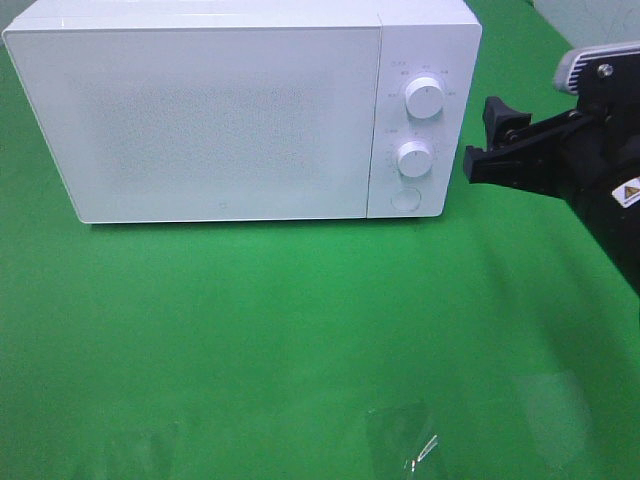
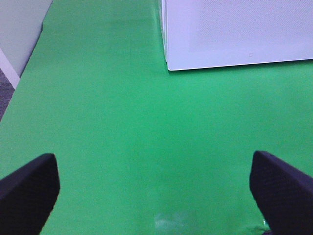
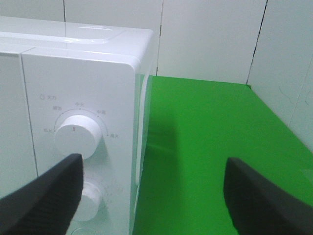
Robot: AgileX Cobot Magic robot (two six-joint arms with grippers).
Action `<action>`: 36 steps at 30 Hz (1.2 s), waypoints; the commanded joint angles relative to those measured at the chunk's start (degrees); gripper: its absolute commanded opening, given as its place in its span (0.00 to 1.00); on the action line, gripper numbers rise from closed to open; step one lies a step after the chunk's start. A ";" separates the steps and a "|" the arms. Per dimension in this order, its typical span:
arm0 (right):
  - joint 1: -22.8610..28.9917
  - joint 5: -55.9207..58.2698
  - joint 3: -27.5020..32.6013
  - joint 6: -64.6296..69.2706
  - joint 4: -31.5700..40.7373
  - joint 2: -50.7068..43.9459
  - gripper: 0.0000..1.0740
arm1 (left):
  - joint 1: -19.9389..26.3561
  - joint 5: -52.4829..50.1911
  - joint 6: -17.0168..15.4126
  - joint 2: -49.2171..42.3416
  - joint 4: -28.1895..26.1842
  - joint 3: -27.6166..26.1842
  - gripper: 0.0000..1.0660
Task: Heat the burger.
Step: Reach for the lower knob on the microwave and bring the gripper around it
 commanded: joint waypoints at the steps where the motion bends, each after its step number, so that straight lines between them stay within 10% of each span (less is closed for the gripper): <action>1: 6.36 -6.70 -0.11 -0.34 8.65 2.81 0.71 | 0.23 -0.80 0.00 -1.38 -0.17 0.17 0.92; 10: 14.21 -11.34 -0.80 -0.34 16.79 8.42 0.71 | 0.23 -0.80 0.00 -1.09 -0.17 0.17 0.92; 36: 8.48 -10.54 -13.12 2.23 9.85 21.20 0.71 | 0.23 -0.80 0.00 -0.34 -0.17 0.17 0.92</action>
